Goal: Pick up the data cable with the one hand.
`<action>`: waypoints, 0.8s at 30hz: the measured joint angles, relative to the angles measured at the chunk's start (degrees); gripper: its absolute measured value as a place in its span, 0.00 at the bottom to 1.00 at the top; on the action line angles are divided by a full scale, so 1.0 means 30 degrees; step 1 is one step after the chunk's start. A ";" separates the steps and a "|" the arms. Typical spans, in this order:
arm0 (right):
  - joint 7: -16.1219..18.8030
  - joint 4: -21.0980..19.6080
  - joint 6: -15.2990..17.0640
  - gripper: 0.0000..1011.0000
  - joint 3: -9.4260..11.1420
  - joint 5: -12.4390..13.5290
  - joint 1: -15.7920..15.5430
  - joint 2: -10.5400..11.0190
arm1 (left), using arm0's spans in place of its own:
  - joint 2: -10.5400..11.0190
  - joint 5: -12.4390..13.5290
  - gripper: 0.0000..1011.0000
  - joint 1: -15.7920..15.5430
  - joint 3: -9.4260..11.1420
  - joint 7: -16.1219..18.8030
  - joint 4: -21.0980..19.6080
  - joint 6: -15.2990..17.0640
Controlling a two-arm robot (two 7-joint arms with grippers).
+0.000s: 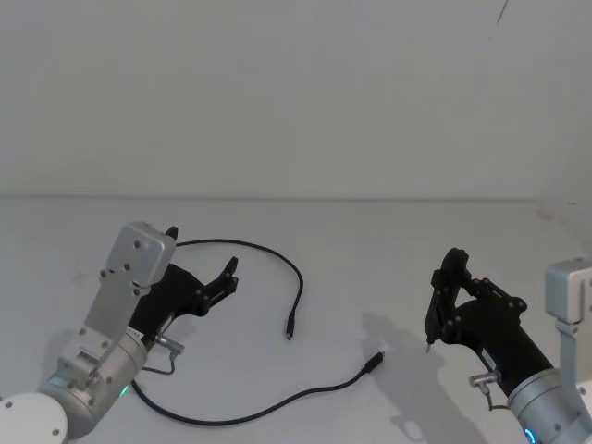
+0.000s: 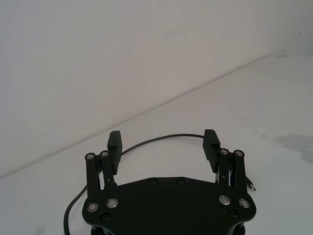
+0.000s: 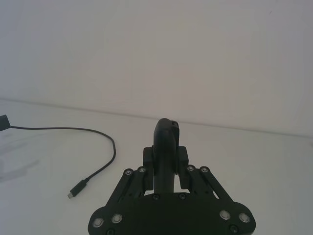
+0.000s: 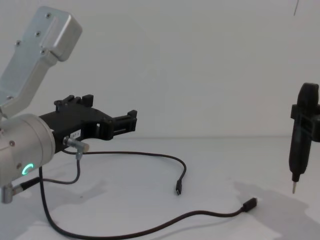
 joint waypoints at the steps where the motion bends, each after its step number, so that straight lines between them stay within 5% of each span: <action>1: 0.0000 0.0000 -0.0001 0.28 0.0000 0.0001 0.0000 -0.0001 | 0.0000 0.0000 0.99 0.0000 -0.0001 0.0000 0.0000 0.0000; 14: 0.0000 0.0001 0.0000 0.28 0.0000 0.0000 0.0000 0.0000 | 0.0034 -0.0174 0.99 -0.0109 -0.0006 -0.0463 -0.0002 0.0299; 24: 0.0000 0.0000 0.0000 0.28 0.0001 0.0001 0.0000 0.0000 | 0.0633 -0.1149 0.99 -0.0543 0.0029 -0.2483 -0.0359 0.1778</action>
